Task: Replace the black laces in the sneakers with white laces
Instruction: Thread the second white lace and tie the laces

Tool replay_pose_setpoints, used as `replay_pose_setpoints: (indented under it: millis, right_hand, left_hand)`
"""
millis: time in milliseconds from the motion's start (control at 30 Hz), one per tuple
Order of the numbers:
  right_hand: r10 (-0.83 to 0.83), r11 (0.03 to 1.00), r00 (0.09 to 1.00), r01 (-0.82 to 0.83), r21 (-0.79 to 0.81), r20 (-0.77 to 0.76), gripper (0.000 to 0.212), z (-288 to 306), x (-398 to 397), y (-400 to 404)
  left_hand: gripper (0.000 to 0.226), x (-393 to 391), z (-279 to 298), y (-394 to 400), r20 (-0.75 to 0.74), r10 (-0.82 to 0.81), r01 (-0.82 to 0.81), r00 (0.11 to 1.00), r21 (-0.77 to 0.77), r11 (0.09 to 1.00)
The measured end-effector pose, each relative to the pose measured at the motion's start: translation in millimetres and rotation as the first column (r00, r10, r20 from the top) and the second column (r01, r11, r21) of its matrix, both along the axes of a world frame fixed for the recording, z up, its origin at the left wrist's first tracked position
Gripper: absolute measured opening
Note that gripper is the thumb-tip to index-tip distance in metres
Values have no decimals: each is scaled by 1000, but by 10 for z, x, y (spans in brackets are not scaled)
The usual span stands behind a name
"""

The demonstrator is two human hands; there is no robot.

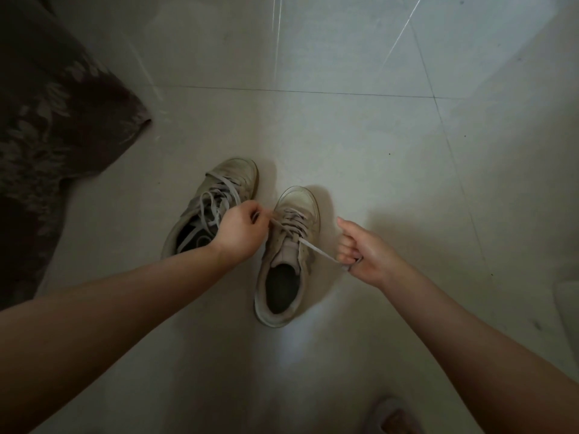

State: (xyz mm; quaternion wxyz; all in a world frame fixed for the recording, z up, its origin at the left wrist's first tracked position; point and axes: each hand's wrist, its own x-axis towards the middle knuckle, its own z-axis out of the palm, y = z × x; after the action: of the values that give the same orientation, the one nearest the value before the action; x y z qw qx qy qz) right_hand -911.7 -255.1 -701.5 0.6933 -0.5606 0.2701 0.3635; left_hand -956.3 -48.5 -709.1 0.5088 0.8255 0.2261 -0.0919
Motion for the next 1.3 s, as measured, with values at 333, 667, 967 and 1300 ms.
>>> replay_pose_setpoints:
  millis: [333, 667, 967, 1300]
  right_hand:
    - [450, 776, 886, -329, -539, 107, 37, 166, 118, -260]
    - [277, 955, 935, -293, 42, 222, 32, 422, 63, 167]
    - [260, 966, 922, -248, -79, 288, 12, 458, -11, 107]
    - [134, 975, 934, -184, 124, 330, 22, 583, 123, -56]
  left_hand:
    - [18, -107, 240, -57, 337, -504, 258, 795, 564, 784]
    - [31, -111, 494, -655, 53, -172, 179, 984, -235, 955]
    - [11, -116, 425, -558, 69, -46, 67, 997, -348, 935]
    - [20, 112, 396, -241, 89, 56, -49, 994, -72, 996]
